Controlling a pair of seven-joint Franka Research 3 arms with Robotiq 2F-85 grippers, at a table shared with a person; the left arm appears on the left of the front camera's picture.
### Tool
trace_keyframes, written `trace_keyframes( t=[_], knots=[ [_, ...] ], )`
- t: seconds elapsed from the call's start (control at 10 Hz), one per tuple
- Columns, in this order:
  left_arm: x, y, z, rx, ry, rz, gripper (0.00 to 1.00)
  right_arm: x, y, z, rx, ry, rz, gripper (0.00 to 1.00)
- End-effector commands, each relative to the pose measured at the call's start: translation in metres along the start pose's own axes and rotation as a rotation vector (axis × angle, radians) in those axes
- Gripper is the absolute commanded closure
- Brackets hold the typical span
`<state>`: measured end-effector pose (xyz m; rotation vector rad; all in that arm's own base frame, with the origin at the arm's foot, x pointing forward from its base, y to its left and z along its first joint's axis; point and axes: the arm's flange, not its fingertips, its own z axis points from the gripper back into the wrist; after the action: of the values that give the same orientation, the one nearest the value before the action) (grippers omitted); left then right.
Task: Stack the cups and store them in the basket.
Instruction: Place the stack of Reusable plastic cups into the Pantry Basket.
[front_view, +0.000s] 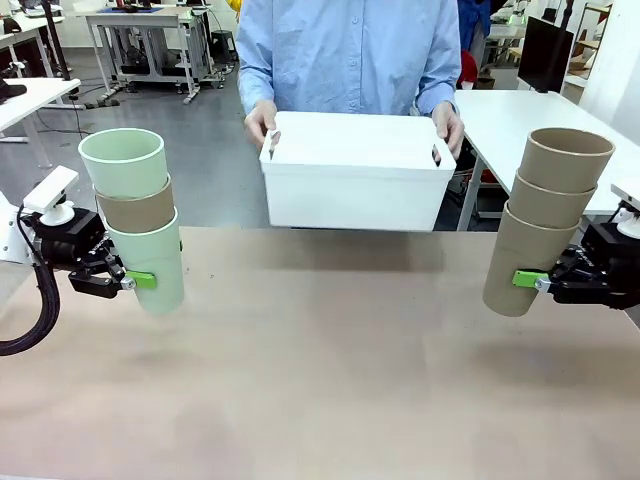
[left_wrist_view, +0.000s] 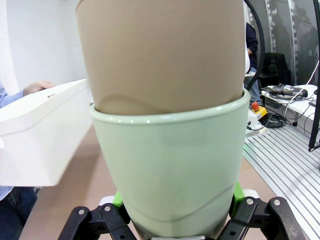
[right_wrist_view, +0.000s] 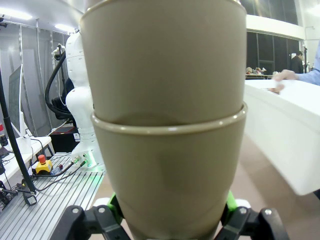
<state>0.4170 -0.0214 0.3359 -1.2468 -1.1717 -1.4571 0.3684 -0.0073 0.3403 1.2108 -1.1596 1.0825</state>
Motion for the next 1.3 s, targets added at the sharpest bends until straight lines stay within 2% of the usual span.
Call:
trace_keyframes(
  t=[0.0,1.2],
  knots=[
    [0.0059,0.0011,0.0003,-0.006,-0.008,-0.002,0.15,0.0036,0.0008,0.0007,0.001,-0.004,0.008,0.15],
    [0.0059,0.0011,0.0003,-0.006,-0.008,-0.002,0.15,0.0036,0.0008,0.0007,0.001,-0.004,0.008,0.15]
  ],
)
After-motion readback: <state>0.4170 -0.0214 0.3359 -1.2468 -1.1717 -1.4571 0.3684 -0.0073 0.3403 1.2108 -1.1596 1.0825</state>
